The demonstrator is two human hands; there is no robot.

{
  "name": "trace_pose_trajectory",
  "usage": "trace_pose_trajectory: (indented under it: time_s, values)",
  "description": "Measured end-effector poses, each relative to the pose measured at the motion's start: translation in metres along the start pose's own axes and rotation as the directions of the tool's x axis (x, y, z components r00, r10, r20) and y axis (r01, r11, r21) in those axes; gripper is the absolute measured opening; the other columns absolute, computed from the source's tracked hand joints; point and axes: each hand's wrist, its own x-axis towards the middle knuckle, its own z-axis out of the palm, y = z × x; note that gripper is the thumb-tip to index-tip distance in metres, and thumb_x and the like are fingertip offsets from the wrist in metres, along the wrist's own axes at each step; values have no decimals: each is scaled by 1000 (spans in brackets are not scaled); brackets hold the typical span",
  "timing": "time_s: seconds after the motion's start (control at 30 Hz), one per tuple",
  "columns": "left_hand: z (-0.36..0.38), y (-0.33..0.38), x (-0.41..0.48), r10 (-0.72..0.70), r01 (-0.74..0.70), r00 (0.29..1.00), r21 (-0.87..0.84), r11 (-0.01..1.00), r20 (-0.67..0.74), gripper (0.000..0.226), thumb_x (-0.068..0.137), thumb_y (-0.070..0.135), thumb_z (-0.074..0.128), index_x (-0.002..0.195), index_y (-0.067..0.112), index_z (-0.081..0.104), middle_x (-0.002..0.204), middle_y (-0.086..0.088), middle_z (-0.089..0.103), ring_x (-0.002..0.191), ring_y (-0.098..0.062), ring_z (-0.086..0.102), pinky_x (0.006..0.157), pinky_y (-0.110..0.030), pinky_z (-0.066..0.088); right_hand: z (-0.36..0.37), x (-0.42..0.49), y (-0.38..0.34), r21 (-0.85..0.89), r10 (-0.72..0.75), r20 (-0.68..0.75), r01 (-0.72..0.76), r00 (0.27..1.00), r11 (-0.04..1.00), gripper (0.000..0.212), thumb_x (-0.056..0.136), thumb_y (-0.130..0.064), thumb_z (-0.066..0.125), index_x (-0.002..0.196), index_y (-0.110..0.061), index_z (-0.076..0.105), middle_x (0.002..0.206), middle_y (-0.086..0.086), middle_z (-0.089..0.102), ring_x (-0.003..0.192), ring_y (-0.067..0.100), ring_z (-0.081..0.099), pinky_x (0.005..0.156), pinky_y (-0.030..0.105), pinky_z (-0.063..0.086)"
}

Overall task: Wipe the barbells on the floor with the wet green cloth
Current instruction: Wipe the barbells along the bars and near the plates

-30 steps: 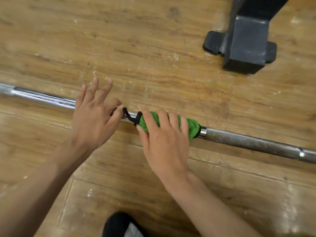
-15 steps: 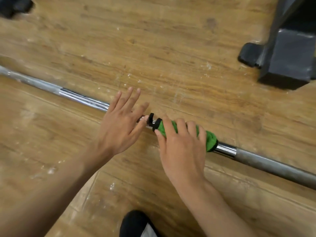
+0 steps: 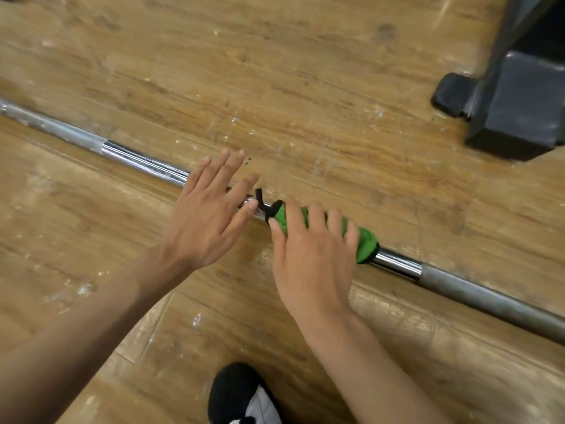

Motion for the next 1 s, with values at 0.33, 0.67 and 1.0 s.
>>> trace_pose_trajectory:
  time_s: [0.33,0.67,1.0]
  values:
    - [8,1,5,6,-12,995,-64,998,-99,58,109,46,28,147,12,56,167,-16,31,158,-35,19,127,-50,14,-11,-21,63,-77,271,-173,-288,947,955,42,106,-43,40,121,-15,68,108,10,66,101,34,53,98,52,37]
    - [10,-1,23,23,-25,994,-24,999,-110,57,111,44,25,148,13,55,166,-15,34,157,-36,21,124,-52,18,-5,33,71,-157,-185,-117,166,976,974,46,109,-51,41,103,-16,70,82,9,70,79,33,64,95,49,47]
    - [9,-3,53,28,-31,996,-31,999,-80,54,110,41,27,145,14,58,163,-13,41,155,-36,28,123,-54,21,-5,28,101,-216,-44,-235,-8,971,976,44,109,-49,41,107,-14,66,93,8,67,87,31,57,85,46,37]
